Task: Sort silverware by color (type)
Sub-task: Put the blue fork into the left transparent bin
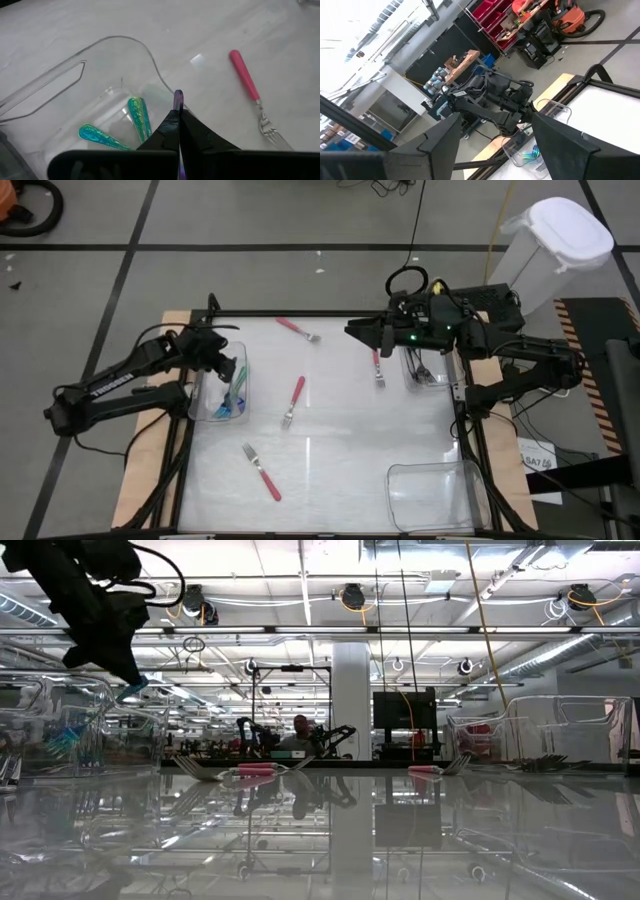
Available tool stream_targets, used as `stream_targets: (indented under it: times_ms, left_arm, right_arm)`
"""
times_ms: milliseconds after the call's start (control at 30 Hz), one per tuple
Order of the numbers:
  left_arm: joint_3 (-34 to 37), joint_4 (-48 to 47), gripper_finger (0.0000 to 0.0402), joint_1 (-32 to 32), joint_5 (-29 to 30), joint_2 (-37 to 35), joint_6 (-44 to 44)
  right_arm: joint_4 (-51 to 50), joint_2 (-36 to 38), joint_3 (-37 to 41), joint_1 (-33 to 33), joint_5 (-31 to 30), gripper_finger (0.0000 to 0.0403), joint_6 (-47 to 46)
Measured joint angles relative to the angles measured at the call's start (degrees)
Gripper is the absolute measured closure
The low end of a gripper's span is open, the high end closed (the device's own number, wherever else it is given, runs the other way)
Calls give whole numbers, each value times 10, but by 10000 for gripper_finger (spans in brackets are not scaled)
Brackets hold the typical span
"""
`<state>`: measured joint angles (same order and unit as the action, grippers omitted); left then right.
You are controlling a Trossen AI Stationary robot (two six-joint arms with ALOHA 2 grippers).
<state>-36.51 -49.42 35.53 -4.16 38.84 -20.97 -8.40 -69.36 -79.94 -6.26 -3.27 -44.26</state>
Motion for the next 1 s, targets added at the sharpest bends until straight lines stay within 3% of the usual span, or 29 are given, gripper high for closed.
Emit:
stream_targets:
  times_ms: [267, 733, 1000]
  left_arm:
    - [0, 2, 401, 0, 9, 32, 8]
    - [0, 6, 400, 0, 12, 108, -56]
    - [0, 17, 351, 0, 13, 108, -83]
  right_arm:
    - [-5, 0, 0, -2, 0, 161, 24]
    - [-38, 0, 0, -16, 1, 161, 32]
    - [-39, 0, 0, -15, 3, 161, 31]
